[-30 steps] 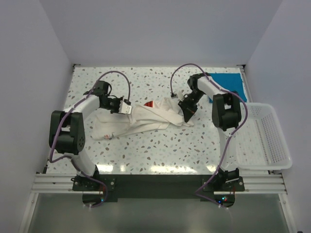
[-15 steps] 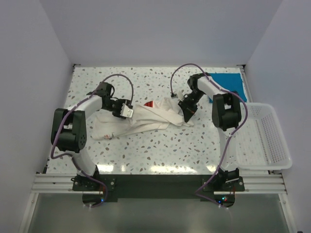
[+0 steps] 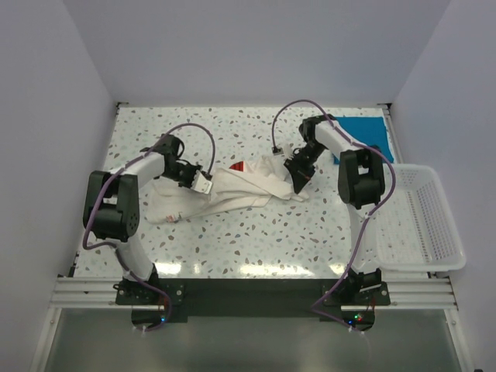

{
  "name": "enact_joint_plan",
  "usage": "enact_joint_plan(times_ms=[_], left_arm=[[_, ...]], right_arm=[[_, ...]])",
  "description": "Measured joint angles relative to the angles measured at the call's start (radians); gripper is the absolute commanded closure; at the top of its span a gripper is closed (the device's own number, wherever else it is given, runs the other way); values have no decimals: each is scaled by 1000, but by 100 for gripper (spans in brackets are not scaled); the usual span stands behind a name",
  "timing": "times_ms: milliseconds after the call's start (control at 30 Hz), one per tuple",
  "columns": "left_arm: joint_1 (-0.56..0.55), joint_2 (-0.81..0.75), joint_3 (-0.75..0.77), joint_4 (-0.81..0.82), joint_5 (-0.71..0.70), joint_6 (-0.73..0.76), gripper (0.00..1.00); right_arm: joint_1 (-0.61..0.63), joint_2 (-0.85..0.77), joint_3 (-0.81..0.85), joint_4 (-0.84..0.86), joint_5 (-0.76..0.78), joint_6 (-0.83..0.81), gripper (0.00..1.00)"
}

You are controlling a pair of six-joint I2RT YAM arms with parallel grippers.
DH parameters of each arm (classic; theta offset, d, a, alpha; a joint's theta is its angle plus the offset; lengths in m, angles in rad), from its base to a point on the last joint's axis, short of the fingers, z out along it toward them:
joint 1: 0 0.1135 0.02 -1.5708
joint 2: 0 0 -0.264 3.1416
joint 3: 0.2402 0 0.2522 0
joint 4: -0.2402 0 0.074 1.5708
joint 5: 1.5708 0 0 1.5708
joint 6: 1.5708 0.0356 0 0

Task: Fold and stack the t-shirts
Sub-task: Flatten the tshirt out

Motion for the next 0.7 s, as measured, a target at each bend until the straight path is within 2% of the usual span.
enact_joint_plan(times_ms=[67, 233, 300, 333, 400, 433, 600, 700], left_arm=[[1, 11, 24, -23, -1, -23, 99], [13, 35, 129, -81, -1, -127, 100], [24, 41, 172, -103, -1, -183, 100], [32, 45, 195, -111, -1, -219, 100], [46, 60, 240, -131, -12, -296, 100], [50, 67, 255, -130, -18, -339, 100], [74, 118, 301, -102, -93, -616, 100], [89, 160, 330, -88, -153, -795, 100]], right_arm=[[0, 0, 19, -2, 6, 8, 95], [0, 24, 134, -5, 11, 40, 91], [0, 48, 198, -3, 11, 63, 81], [0, 62, 224, -1, 11, 77, 67], [-1, 84, 256, 2, 16, 101, 55], [-3, 91, 260, 6, 23, 116, 52], [-36, 69, 207, 11, 93, 192, 53], [-76, -20, 111, 60, 132, 254, 55]])
